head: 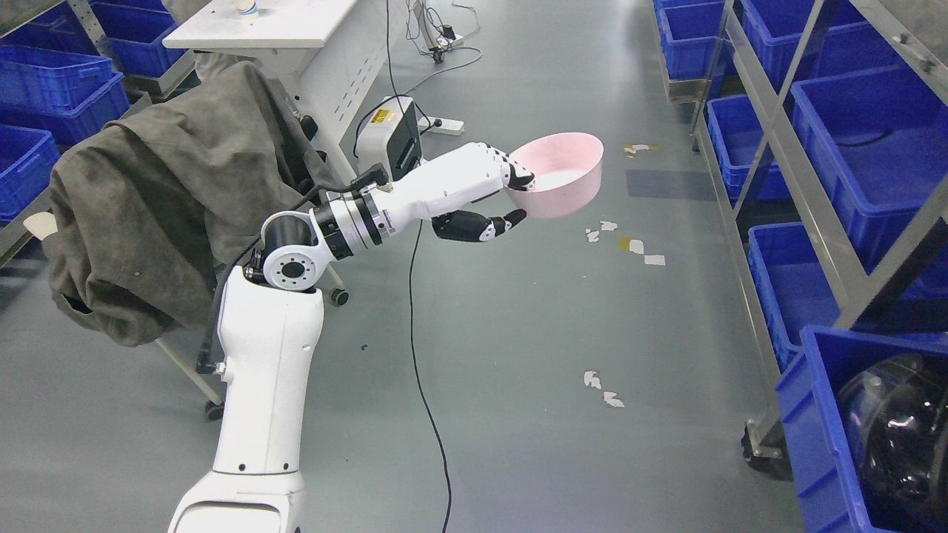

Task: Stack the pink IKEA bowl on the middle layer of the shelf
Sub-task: 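Hold the pink bowl in the left hand while driving to the other shelf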

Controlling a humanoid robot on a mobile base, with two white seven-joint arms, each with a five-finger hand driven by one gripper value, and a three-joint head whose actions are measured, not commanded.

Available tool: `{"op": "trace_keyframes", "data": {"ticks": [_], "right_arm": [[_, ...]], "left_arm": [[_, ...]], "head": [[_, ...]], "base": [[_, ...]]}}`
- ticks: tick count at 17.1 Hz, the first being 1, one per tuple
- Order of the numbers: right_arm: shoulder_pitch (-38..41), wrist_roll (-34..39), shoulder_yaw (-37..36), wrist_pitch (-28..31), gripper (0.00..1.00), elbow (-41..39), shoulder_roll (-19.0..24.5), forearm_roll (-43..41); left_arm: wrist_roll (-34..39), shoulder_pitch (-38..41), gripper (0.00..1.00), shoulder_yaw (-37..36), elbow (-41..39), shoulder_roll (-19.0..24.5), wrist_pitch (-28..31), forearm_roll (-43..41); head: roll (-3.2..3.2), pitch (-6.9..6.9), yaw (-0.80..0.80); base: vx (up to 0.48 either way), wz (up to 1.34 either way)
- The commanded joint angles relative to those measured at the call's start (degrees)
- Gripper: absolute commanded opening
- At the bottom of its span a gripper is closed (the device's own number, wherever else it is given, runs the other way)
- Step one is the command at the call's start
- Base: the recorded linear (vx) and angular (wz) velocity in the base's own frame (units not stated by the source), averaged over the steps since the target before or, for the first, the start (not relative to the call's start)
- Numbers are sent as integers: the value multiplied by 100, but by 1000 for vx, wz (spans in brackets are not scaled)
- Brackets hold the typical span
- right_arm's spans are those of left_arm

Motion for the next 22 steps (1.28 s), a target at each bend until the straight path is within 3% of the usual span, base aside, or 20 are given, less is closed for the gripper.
{"op": "trace_keyframes", "data": {"ticks": [1, 22], "right_arm": [[132, -1, 0, 3, 100, -100, -100, 0], [132, -1, 0, 3, 100, -100, -100, 0]], "left_arm": [[-10, 223, 1, 27, -74, 61, 0, 10], [-19, 214, 2, 142, -144, 61, 0, -34]], "head": [[0, 0, 0], [0, 0, 0]], "base": [[101, 294], [282, -33]]}}
